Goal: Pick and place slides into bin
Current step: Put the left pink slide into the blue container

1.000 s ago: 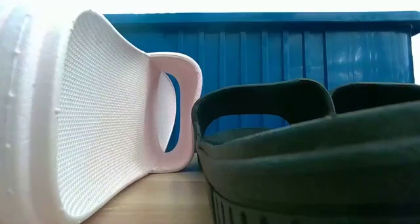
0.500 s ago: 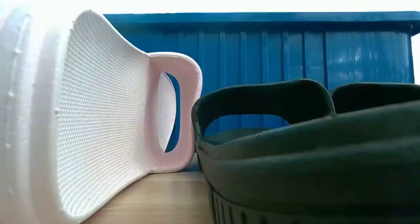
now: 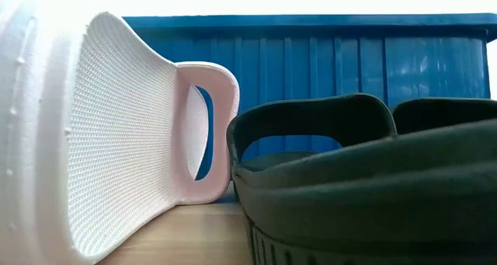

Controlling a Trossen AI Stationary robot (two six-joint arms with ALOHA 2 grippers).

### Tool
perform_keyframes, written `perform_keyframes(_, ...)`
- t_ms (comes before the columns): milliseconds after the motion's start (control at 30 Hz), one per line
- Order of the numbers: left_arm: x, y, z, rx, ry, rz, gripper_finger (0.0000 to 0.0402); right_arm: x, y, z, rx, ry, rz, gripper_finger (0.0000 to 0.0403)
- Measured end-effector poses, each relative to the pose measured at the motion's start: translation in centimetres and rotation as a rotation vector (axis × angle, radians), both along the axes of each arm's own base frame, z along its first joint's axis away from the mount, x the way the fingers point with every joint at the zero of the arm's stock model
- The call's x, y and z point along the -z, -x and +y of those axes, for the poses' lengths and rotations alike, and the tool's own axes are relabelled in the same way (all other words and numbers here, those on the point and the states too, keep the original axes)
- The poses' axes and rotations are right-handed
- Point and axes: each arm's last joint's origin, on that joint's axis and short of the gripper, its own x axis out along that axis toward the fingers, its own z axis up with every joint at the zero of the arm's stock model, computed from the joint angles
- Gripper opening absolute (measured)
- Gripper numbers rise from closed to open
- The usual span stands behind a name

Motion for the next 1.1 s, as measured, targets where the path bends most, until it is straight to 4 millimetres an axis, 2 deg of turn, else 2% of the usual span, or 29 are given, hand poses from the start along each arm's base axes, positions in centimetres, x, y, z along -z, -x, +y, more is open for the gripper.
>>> perform_keyframes(167,1.5,-0.3,-0.4,-0.013,-0.017,0.027,0.0382,0.0,-0.1,-0.1,0.005,0.001,0.0,0.0167)
perform_keyframes(400,1.1,-0.6,-0.1,-0.052,-0.062,-0.069,0.0382,0.0,-0.2,-0.3,0.015,0.003,-0.003,0.0166)
perform_keyframes(733,1.8,-1.1,1.1,-0.082,-0.094,-0.056,0.0371,0.0,-0.3,-0.5,0.029,0.014,-0.01,0.0166)
perform_keyframes(800,1.8,-1.4,1.3,-0.084,-0.096,-0.046,0.035,0.0,-0.4,-0.6,0.031,0.014,-0.01,0.0166)
perform_keyframes(900,1.9,-1.7,1.7,-0.066,-0.097,-0.013,0.0299,0.0,-0.4,-0.7,0.035,0.013,-0.012,0.0166)
perform_keyframes(1100,1.9,-2.1,2.1,-0.041,-0.129,0.01,0.0154,-0.1,-0.5,-0.8,0.043,0.012,-0.015,0.0166)
